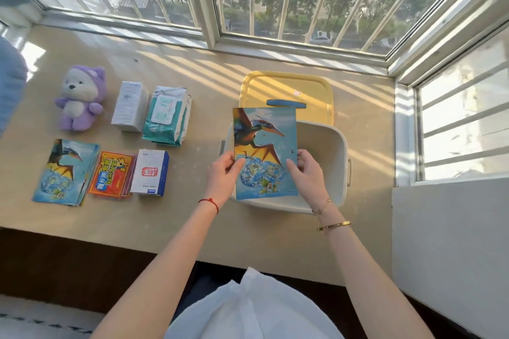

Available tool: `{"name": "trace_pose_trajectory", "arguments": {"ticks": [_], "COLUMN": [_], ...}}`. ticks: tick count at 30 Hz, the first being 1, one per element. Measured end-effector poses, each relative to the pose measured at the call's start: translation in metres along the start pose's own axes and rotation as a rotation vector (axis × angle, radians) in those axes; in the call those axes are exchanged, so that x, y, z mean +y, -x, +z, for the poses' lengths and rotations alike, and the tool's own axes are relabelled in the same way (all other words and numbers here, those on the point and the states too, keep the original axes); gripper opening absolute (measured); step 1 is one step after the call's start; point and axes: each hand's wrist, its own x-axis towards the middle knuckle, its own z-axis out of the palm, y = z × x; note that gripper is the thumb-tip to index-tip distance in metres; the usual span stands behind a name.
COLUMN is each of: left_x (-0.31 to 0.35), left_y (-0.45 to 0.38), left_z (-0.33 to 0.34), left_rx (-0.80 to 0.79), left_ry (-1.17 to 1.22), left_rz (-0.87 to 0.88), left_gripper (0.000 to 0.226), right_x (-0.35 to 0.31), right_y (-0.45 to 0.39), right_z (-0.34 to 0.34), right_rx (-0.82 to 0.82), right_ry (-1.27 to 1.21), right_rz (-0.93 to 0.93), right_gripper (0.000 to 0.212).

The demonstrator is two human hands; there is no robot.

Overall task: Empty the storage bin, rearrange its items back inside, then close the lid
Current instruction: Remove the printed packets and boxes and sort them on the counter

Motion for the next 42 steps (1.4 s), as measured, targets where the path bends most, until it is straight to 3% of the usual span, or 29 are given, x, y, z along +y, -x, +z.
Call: {"name": "trace_pose_trajectory", "arguments": {"ticks": [5, 12, 17, 24, 30, 36, 42], "left_x": [-0.001, -0.022, -0.063, -0.125, -0.194, -0.244, -0.282], "left_y": [0.015, 0.025, 0.010, -0.023, -0.052, -0.087, -0.113], "left_z": [-0.049, -0.139, -0.231, -0.375, -0.477, -0.529, -0.542], "left_rx": [0.037, 0.135, 0.162, 0.154, 0.122, 0.043, 0.025], "left_ry": [0.016, -0.011, -0.063, -0.210, -0.357, -0.494, -0.616], "left_rz": [-0.009, 0.023, 0.007, -0.104, -0.162, -0.181, -0.204], "left_gripper": [0.017, 0.014, 0.017, 0.042, 0.043, 0.041, 0.041], "right_x": [-0.032, -0.069, -0.095, -0.127, -0.143, -0.133, -0.112], "right_y": [0.021, 0.035, 0.034, 0.034, 0.028, 0.009, -0.012], "right_z": [0.030, 0.118, 0.215, 0.378, 0.508, 0.591, 0.626], "right_rx": [0.008, -0.067, -0.105, -0.145, -0.225, -0.299, -0.348], "right_ry": [0.129, 0.314, 0.398, 0.478, 0.582, 0.672, 0.802], "right_rz": [-0.123, -0.208, -0.211, -0.099, -0.061, -0.022, 0.031], "right_gripper": [0.004, 0.016, 0.018, 0.015, 0.022, 0.018, 0.017]}}
